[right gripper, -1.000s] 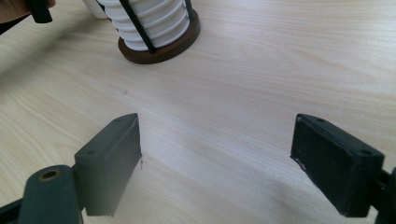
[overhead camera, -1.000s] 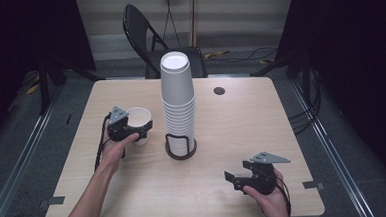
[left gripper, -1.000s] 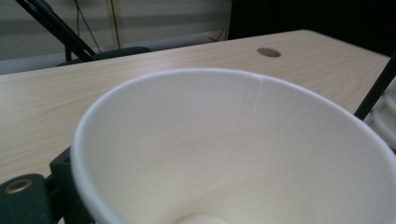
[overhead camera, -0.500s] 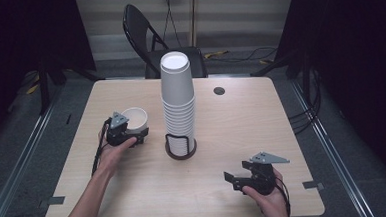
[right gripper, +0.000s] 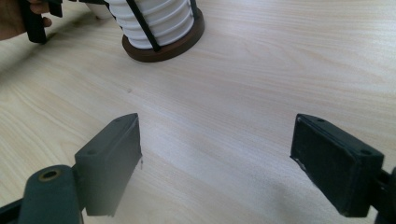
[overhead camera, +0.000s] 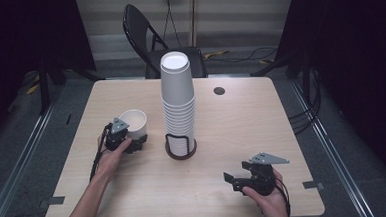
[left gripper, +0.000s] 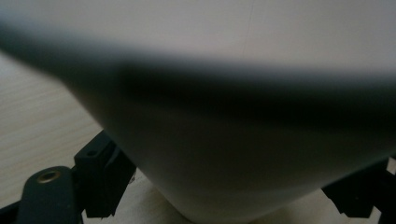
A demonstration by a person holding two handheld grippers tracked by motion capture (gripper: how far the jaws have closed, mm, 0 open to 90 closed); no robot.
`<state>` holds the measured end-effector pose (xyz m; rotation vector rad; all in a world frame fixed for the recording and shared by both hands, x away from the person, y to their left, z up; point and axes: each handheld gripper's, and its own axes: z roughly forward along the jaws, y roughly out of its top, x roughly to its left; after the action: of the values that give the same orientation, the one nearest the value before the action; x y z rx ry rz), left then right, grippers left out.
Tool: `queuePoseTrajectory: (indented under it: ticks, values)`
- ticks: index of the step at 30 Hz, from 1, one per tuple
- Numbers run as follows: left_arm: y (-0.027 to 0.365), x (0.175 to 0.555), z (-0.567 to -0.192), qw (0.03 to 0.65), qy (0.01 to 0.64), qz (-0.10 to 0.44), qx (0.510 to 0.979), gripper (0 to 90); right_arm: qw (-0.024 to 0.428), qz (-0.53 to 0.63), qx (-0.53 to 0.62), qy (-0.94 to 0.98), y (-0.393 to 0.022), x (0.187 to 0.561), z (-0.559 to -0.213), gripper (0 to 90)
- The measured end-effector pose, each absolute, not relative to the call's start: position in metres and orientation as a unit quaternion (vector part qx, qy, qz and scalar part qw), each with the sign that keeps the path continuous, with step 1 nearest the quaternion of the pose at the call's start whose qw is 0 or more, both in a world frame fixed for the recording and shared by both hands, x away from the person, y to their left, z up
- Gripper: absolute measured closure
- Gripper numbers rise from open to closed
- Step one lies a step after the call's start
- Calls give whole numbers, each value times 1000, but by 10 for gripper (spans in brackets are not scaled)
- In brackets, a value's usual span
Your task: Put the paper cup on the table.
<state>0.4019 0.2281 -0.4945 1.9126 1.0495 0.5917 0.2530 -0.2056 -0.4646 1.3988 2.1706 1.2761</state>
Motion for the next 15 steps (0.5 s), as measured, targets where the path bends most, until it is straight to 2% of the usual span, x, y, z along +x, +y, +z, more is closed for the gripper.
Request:
queuePoseTrajectory:
  ticks: [8,15]
  values:
    - [237,391,-492,425,407,246,770,157,132,440,483,746,-207,253,-465,156]
    - [246,375,-486,431,420,232,764,156,133,440,483,745,-208,252,-465,156]
